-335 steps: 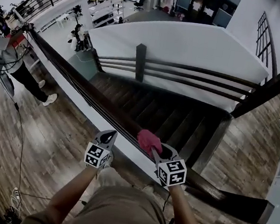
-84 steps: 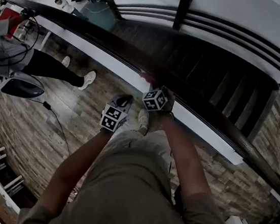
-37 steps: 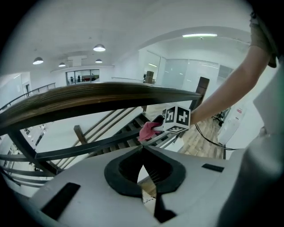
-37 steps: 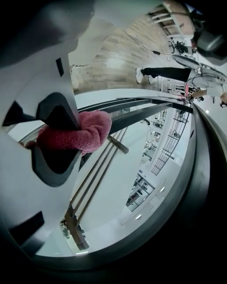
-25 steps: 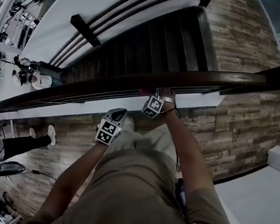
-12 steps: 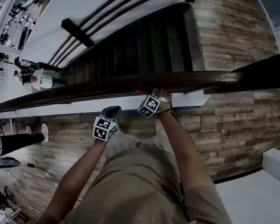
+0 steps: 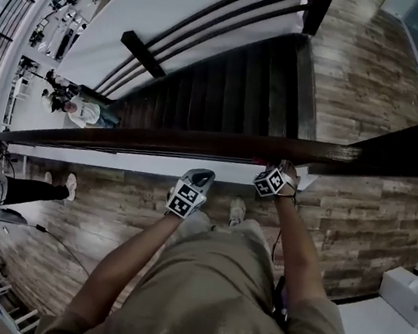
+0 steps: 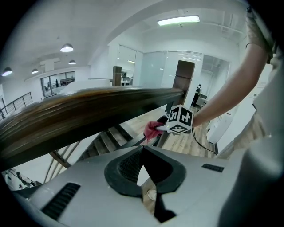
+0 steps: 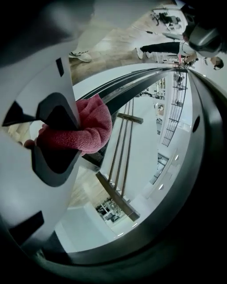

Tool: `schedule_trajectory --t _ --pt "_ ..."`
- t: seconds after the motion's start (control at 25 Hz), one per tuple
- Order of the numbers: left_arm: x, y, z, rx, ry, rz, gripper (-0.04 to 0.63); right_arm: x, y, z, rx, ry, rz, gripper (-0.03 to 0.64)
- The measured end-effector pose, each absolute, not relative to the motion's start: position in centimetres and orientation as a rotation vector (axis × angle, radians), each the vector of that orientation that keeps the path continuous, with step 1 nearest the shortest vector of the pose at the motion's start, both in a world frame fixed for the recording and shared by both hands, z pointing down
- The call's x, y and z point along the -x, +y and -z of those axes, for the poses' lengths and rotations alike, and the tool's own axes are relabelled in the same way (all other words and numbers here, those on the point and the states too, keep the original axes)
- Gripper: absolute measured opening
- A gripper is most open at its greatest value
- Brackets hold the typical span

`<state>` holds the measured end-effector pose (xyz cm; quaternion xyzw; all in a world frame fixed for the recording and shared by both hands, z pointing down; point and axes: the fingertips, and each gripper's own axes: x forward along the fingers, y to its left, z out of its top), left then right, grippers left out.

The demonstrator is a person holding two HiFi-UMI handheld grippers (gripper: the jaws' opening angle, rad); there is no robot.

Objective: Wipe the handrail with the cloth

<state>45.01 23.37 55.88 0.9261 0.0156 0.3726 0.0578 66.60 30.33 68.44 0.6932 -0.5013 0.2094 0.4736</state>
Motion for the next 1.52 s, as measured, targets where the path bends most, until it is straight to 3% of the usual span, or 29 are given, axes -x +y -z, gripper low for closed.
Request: schedule_trajectory --t 0.44,0.76,1.12,1.52 --pt "-42.4 23.7 -56.6 -2.772 -0.083 -1.13 0.017 -74.4 38.2 -68.0 -1.719 -1.018 -0.538 0.103" --pt "-38.7 22.4 -56.8 -2.728 -0.195 -1.116 0.017 -73.8 38.8 -67.0 -1.749 -0.932 -0.583 0.103" --pt "-29.7 15.2 -56.6 -2.662 -0.421 -1.118 0.017 -60.2 31.2 -66.1 -1.699 -1.264 -0.451 0.103" --pt "-15.7 2.5 -56.0 -2.576 -0.743 -1.013 0.017 -39.3 12.5 -64.3 -1.431 -1.666 -0.2 0.103"
